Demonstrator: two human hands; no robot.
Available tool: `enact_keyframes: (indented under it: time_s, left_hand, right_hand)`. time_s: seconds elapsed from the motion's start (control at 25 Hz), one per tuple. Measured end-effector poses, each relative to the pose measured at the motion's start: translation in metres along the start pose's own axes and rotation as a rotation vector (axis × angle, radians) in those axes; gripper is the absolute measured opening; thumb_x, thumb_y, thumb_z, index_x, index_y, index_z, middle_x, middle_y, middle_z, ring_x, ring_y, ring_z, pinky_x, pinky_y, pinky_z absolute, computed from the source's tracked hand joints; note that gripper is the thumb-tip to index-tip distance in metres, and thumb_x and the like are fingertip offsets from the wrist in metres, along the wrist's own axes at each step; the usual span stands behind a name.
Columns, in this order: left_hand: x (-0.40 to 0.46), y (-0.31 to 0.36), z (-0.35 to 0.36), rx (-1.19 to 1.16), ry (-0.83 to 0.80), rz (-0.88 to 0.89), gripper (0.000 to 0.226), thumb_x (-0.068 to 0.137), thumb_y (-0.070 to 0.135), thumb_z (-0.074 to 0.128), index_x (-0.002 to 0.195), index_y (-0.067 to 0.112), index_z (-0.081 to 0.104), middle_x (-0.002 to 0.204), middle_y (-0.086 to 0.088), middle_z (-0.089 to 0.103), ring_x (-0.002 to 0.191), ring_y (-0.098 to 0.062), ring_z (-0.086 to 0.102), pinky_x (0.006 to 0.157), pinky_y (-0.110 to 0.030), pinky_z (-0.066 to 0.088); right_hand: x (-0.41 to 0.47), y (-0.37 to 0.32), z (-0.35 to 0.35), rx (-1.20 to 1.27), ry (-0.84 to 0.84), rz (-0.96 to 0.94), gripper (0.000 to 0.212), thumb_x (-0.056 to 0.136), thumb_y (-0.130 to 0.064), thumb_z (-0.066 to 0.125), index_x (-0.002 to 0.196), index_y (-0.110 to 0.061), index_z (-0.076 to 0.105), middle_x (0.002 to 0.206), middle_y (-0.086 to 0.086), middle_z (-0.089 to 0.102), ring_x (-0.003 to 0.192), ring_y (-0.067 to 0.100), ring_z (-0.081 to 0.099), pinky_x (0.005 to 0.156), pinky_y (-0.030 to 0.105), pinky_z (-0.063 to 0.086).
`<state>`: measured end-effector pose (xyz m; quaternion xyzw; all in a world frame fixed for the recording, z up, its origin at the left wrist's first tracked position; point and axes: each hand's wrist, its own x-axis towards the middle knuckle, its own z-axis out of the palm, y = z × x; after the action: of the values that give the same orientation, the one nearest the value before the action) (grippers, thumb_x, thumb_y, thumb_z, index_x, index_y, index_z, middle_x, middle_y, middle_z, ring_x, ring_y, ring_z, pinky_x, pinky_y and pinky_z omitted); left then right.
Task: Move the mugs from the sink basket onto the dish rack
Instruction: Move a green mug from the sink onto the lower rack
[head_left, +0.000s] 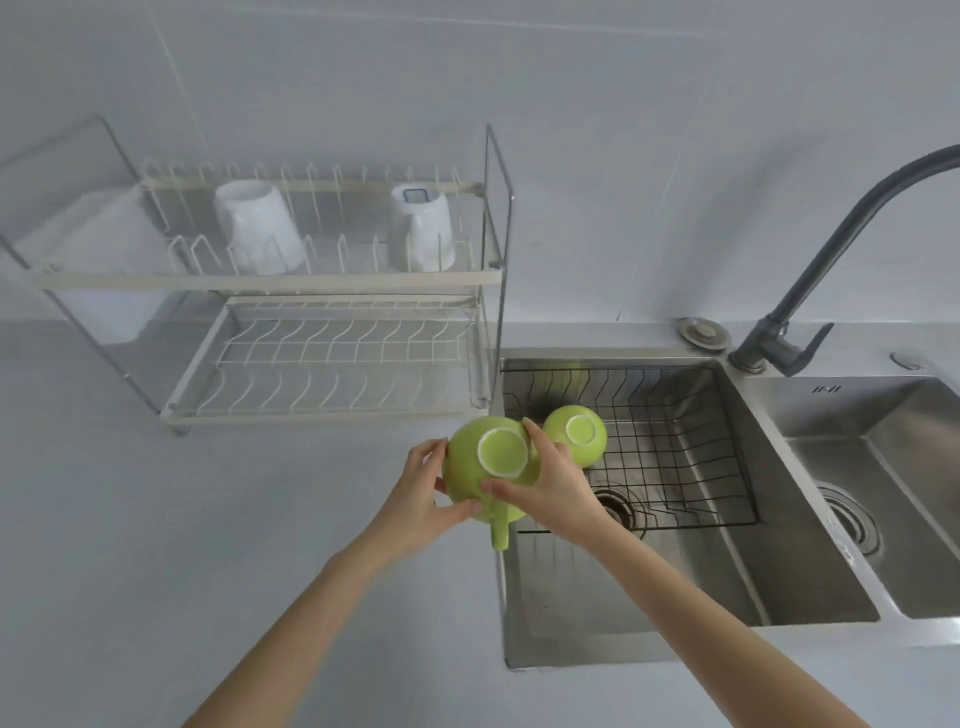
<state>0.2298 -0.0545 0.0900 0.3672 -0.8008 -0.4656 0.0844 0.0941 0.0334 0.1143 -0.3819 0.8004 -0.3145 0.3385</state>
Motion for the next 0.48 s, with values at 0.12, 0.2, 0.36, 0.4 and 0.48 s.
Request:
enact_keyframes:
  time_s: [0.12, 0.2, 0.36, 0.4, 0.48]
  left_hand:
    - [-0.003, -0.018, -0.027, 0.001, -0.004, 0.004, 0.082, 0.079, 0.02, 0.068, 0.143, 0.011, 0.016, 0.139, -0.003, 0.023, 0.097, -0.015, 0.046, 0.081, -0.021, 0.038]
    - [-0.003, -0.028, -0.044, 0.004, -0.025, 0.003, 0.089, 0.08, 0.021, 0.067, 0.145, 0.015, 0.006, 0.14, -0.005, 0.023, 0.1, -0.013, 0.043, 0.086, -0.02, 0.036]
    - [0.001, -0.039, -0.073, 0.002, -0.058, -0.002, 0.103, 0.075, 0.023, 0.072, 0.146, 0.018, -0.002, 0.143, -0.006, 0.02, 0.106, -0.014, 0.041, 0.094, -0.02, 0.035]
    - [0.004, -0.041, -0.078, 0.02, -0.055, 0.005, 0.104, 0.074, 0.024, 0.073, 0.145, 0.017, -0.003, 0.143, -0.007, 0.019, 0.111, -0.018, 0.041, 0.098, -0.021, 0.034]
    - [0.014, -0.043, -0.088, 0.053, -0.036, 0.021, 0.107, 0.072, 0.026, 0.075, 0.145, 0.017, -0.003, 0.145, -0.008, 0.016, 0.123, -0.025, 0.04, 0.106, -0.025, 0.032]
  right_hand:
    - [0.005, -0.021, 0.022, -0.003, 0.006, -0.019, 0.092, 0.074, -0.036, 0.073, 0.146, -0.023, 0.017, 0.14, 0.014, 0.036, 0.132, 0.027, 0.035, 0.109, 0.033, 0.029]
    - [0.01, -0.035, 0.034, -0.007, 0.011, -0.04, 0.09, 0.074, -0.036, 0.072, 0.145, -0.024, 0.019, 0.14, 0.013, 0.038, 0.131, 0.026, 0.037, 0.107, 0.032, 0.031]
    - [0.021, -0.059, 0.052, 0.02, 0.035, -0.048, 0.084, 0.075, -0.035, 0.072, 0.143, -0.026, 0.024, 0.14, 0.01, 0.041, 0.13, 0.023, 0.039, 0.097, 0.025, 0.032]
    - [0.025, -0.063, 0.055, 0.021, 0.042, -0.051, 0.083, 0.075, -0.035, 0.072, 0.143, -0.026, 0.025, 0.14, 0.01, 0.041, 0.129, 0.023, 0.04, 0.095, 0.024, 0.032]
    - [0.035, -0.07, 0.059, 0.019, 0.061, -0.055, 0.083, 0.075, -0.034, 0.072, 0.142, -0.024, 0.026, 0.139, 0.01, 0.043, 0.128, 0.024, 0.041, 0.095, 0.025, 0.033]
